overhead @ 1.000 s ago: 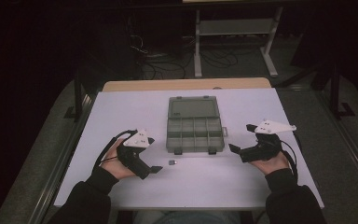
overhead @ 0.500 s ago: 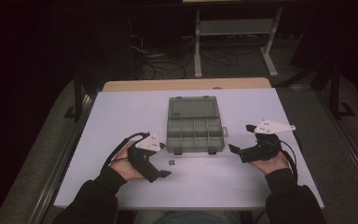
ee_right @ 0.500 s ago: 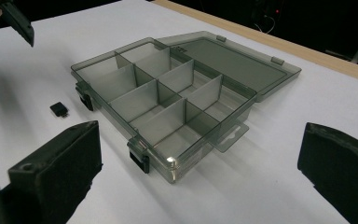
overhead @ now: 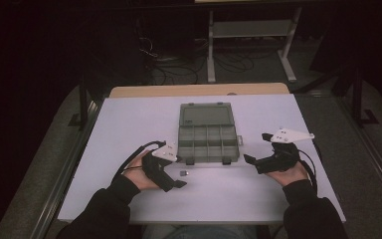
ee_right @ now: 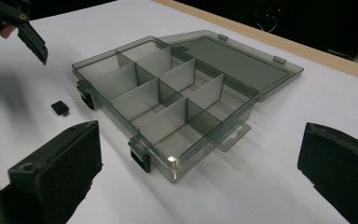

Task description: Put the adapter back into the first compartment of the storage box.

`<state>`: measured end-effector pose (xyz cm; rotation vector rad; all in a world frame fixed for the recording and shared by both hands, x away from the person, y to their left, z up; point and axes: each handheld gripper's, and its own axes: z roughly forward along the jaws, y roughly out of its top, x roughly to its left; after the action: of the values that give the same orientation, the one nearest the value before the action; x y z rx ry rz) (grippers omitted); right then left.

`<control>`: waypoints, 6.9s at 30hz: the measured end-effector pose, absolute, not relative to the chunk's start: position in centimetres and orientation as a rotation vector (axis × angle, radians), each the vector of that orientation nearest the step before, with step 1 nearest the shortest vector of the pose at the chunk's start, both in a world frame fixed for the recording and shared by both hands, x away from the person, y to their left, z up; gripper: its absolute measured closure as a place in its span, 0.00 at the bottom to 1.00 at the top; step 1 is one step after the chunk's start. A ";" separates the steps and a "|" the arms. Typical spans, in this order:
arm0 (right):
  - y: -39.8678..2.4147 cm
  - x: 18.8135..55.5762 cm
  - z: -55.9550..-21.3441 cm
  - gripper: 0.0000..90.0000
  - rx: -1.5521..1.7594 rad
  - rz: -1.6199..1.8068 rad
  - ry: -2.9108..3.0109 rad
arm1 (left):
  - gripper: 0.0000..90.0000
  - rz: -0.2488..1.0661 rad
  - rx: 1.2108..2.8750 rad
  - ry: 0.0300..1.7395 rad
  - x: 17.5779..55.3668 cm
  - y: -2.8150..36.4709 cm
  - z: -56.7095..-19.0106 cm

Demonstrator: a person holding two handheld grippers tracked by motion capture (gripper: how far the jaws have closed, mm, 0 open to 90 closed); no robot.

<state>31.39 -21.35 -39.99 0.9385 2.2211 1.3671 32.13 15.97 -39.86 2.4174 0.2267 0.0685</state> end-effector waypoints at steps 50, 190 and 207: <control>-21.0 31.5 -40.2 0.00 0.921 1.359 2.256 | 0.63 0.034 2.523 0.205 34.6 14.7 -43.1; -21.1 31.3 -40.0 0.00 0.918 1.379 2.252 | 0.85 0.085 2.450 0.227 42.5 14.6 -32.8; -21.1 31.4 -40.1 0.00 0.912 1.376 2.256 | 0.85 0.145 2.399 0.324 44.7 15.0 -34.1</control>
<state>31.40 -21.12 -40.09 0.9115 2.2557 1.3756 44.75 15.00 -34.14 2.3988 0.3242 0.1450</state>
